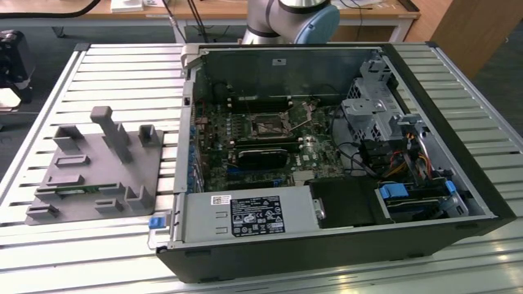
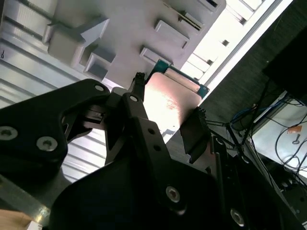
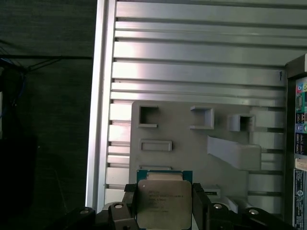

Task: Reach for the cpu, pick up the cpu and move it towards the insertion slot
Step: 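Pick up the cpu and move it towards the insertion slot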

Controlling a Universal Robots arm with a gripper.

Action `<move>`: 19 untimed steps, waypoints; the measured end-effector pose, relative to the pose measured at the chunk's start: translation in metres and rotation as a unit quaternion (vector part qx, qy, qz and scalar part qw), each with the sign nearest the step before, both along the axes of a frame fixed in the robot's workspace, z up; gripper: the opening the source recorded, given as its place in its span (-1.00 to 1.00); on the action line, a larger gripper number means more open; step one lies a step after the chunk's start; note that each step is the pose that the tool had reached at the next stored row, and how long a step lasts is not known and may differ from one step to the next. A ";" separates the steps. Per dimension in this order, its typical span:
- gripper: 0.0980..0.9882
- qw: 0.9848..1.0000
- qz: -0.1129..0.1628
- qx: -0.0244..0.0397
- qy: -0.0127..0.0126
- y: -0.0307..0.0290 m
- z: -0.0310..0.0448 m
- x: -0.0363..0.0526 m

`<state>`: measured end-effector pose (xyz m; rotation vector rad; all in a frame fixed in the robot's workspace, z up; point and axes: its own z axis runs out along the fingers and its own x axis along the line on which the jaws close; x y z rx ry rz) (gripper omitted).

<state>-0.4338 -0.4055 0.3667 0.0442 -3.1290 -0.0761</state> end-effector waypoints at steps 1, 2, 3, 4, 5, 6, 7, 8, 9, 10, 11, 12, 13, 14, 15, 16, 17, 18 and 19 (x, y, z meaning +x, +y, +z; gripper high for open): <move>0.00 1.000 0.000 0.000 0.000 0.0000 -0.0001 0.0034; 0.00 1.000 0.000 0.000 0.001 0.0000 -0.0001 0.0063; 0.00 1.000 0.000 0.000 0.001 0.0000 -0.0001 0.0092; 0.00 1.000 0.000 0.001 0.000 0.0000 0.0004 0.0109; 0.00 1.000 0.000 0.000 0.001 0.0000 0.0024 0.0110; 0.00 1.000 0.000 0.000 0.001 0.0001 0.0051 0.0110; 0.00 1.000 0.000 0.000 0.001 0.0001 0.0086 0.0111; 0.00 1.000 0.000 0.000 0.001 0.0001 0.0128 0.0111; 0.00 1.000 0.000 0.000 0.001 0.0000 0.0173 0.0111; 0.00 1.000 0.000 0.001 0.001 0.0000 0.0218 0.0111; 0.00 1.000 0.000 0.001 0.001 0.0000 0.0254 0.0111; 0.00 1.000 0.000 0.001 0.001 0.0000 0.0282 0.0111; 0.00 1.000 0.000 0.000 0.000 0.0000 0.0305 0.0111; 0.00 1.000 0.000 0.001 0.000 0.0000 0.0317 0.0114; 0.00 1.000 0.000 0.001 0.000 0.0000 0.0318 0.0126; 0.00 1.000 0.000 0.001 0.000 0.0000 0.0318 0.0160; 0.00 1.000 0.000 0.001 0.002 0.0000 0.0319 0.0205; 0.00 1.000 0.000 0.001 0.003 0.0000 0.0318 0.0249; 0.00 1.000 0.000 0.001 0.004 0.0000 0.0317 0.0294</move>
